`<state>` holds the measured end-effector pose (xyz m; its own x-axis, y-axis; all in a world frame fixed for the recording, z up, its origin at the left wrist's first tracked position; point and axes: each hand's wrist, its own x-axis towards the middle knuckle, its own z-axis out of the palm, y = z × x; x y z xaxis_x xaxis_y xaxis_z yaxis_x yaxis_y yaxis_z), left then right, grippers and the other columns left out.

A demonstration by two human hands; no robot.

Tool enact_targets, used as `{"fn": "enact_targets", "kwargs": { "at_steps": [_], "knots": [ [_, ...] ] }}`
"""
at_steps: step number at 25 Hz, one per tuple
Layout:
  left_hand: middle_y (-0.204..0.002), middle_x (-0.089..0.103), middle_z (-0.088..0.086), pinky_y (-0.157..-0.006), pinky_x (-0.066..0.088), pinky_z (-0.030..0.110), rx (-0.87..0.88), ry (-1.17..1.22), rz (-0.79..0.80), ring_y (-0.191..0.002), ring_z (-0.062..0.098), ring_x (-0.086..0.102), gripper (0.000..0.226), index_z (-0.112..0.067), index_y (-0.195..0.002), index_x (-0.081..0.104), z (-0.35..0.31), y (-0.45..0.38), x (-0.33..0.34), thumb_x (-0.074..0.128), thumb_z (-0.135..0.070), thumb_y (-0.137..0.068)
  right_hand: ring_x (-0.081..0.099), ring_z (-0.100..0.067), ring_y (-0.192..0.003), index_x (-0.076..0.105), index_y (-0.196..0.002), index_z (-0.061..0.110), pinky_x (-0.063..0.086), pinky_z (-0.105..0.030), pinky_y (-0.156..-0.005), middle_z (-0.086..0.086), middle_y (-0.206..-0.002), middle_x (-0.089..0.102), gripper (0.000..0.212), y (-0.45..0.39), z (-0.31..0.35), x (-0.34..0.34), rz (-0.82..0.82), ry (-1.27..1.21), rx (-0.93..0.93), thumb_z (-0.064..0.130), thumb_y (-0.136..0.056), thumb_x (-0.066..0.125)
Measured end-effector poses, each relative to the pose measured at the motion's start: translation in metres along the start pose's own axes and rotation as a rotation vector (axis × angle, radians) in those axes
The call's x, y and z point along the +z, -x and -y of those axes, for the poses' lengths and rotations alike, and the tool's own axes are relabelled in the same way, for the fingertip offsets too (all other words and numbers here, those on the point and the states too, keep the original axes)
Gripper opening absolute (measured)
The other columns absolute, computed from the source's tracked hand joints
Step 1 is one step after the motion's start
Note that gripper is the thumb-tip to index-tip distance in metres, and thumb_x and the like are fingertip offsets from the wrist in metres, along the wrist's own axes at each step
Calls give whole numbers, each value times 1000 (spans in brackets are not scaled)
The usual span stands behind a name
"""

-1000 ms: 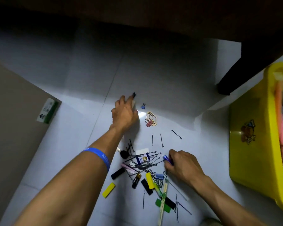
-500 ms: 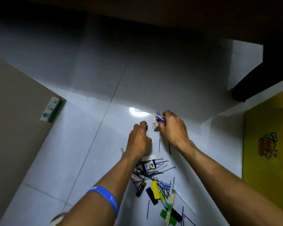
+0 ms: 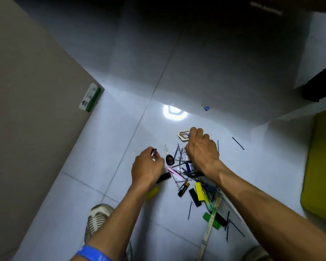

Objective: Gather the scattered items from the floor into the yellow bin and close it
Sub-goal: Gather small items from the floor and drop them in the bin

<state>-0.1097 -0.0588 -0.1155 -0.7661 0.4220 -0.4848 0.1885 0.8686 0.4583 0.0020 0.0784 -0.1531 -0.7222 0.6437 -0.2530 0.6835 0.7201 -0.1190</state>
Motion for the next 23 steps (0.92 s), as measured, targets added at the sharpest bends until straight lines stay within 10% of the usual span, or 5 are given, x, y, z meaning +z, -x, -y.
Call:
{"fn": "enact_targets", "kwargs": {
  "at_steps": [7,16,20,23],
  "knots": [
    [-81,58,-14,-57,32,25,298,-259,153,-66,9,45,39,-35,-90,48,34,60,20,57,-69,-72,55,-21,-66,48,-89,12,44,-37,-57,-5,-76,59,11,22,-27,-21,84,-728,228,19,-97,44],
    [-77,65,-1,-57,41,29,167,-32,206,-72,19,62,16,-18,-75,59,27,83,50,63,-33,-80,42,-23,-45,52,-72,6,36,-23,-42,-19,-63,52,25,162,-48,-77,312,-1942,290,3,-50,41],
    [-56,65,0,-47,45,23,-48,366,351,-47,13,62,12,-19,-72,55,24,105,44,56,-13,-82,53,-28,-52,61,-96,2,42,-24,-41,-20,-78,59,47,184,-54,-71,415,-2071,300,5,-52,46],
    [-54,64,4,-44,46,26,-98,420,424,-46,20,59,15,-12,-75,53,18,110,55,49,0,-83,52,-22,-52,65,-81,12,42,-26,-43,-13,-73,57,10,187,-54,-57,389,-1958,426,16,-72,62]
  ]
}}
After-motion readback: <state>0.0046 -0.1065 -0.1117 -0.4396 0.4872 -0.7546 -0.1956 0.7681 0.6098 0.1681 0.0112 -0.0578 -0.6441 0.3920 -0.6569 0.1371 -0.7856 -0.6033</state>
